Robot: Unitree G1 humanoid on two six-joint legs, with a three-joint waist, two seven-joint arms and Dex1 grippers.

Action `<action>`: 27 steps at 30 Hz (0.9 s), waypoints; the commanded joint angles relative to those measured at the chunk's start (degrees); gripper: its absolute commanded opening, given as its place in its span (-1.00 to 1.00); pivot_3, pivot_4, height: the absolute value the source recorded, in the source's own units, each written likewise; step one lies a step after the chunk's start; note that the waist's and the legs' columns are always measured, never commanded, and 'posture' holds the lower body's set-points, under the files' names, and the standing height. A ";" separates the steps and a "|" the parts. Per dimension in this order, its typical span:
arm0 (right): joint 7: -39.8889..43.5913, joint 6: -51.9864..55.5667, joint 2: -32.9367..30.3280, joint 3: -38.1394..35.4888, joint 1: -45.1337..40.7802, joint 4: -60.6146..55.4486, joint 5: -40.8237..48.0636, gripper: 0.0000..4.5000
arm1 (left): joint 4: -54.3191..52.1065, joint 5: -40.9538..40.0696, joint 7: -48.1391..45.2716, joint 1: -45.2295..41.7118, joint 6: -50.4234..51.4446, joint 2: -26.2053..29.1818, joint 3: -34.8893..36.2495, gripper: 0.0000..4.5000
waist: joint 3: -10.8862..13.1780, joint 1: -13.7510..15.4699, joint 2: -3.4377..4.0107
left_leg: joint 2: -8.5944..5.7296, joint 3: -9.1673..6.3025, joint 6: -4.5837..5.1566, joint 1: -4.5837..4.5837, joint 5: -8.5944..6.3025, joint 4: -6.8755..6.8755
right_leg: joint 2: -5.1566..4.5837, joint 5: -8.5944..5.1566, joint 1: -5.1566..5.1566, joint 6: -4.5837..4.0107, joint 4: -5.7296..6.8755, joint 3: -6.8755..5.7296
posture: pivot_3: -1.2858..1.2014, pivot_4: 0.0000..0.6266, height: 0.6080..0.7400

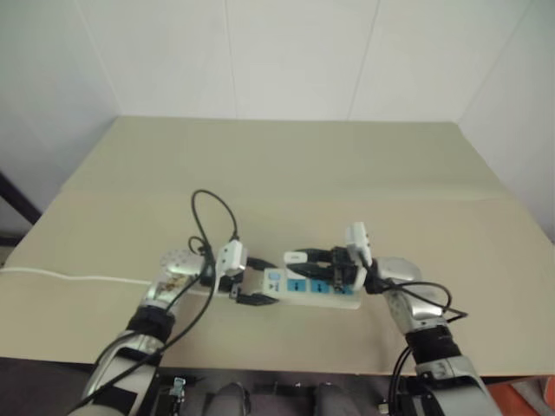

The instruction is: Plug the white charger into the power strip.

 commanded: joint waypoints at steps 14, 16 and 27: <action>3.16 -6.53 -2.45 -1.53 0.49 5.02 -0.15 -0.51 | -0.92 0.89 -1.47 0.05 0.93 0.73 -1.45 0.45 | 0.00 0.20 0.00 | -0.01 0.00 0.00 0.00 0.00 0.00 | -0.01 0.00 0.01 0.00 -0.01 0.00 | 0.03 -0.52 1.00; 3.81 -7.50 -2.87 -1.58 0.24 6.46 -0.37 -0.51 | -1.01 0.77 -1.53 -0.06 1.08 0.87 -1.45 0.45 | 0.00 0.28 0.00 | -0.01 0.00 0.00 0.00 0.00 0.00 | -0.01 0.00 0.02 0.00 -0.02 0.00 | 0.03 -0.52 1.00; 5.84 -13.44 -4.38 -0.08 -0.55 12.15 -2.68 -0.51 | -1.53 0.60 -1.65 0.27 1.27 1.42 -1.56 0.45 | 0.00 0.36 0.00 | -0.01 0.00 0.00 0.01 0.00 0.00 | -0.01 0.00 0.05 0.00 -0.03 0.00 | 0.03 -0.52 1.00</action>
